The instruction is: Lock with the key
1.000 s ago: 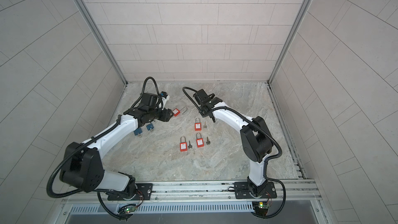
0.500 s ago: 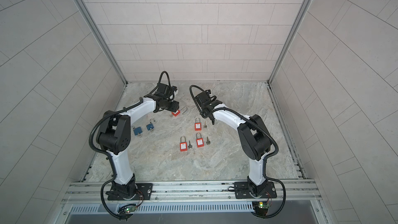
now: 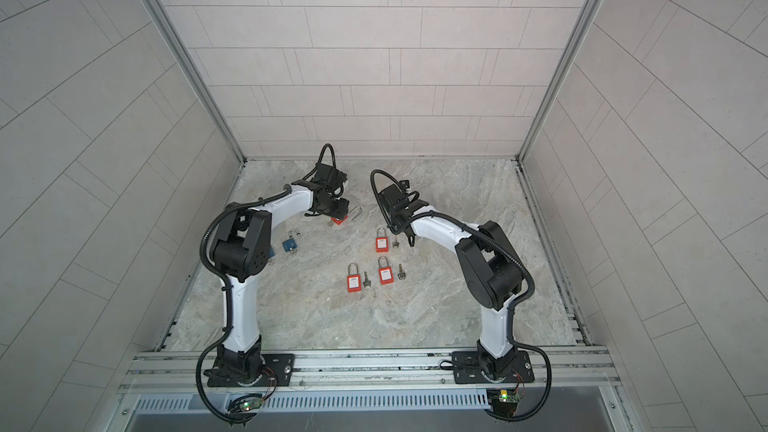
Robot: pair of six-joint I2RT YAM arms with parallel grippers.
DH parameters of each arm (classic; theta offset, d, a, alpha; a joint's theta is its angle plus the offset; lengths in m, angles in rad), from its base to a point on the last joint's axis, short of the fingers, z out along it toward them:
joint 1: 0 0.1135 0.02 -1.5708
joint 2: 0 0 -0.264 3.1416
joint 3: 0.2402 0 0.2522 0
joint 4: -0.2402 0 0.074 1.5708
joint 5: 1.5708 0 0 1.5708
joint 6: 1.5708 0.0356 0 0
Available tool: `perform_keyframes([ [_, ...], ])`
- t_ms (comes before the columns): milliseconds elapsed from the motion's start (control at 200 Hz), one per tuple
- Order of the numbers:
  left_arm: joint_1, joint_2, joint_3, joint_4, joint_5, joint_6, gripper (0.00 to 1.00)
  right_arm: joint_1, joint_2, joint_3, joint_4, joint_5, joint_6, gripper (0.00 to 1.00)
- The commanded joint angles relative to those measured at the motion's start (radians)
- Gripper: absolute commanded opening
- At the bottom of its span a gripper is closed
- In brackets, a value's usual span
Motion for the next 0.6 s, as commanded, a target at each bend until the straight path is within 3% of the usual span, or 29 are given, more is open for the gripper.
perform_keyframes([
  [0,-0.006,0.016,0.025,-0.033,-0.009,-0.027,0.54,-0.003,0.029,0.019,-0.015,0.006,0.017,0.81],
  [370,-0.012,-0.010,-0.029,-0.040,-0.020,-0.097,0.51,-0.002,0.016,0.010,-0.007,-0.013,0.008,0.81],
  [595,-0.012,-0.102,-0.173,0.029,-0.036,-0.243,0.49,0.001,-0.005,0.000,-0.003,-0.043,-0.013,0.82],
])
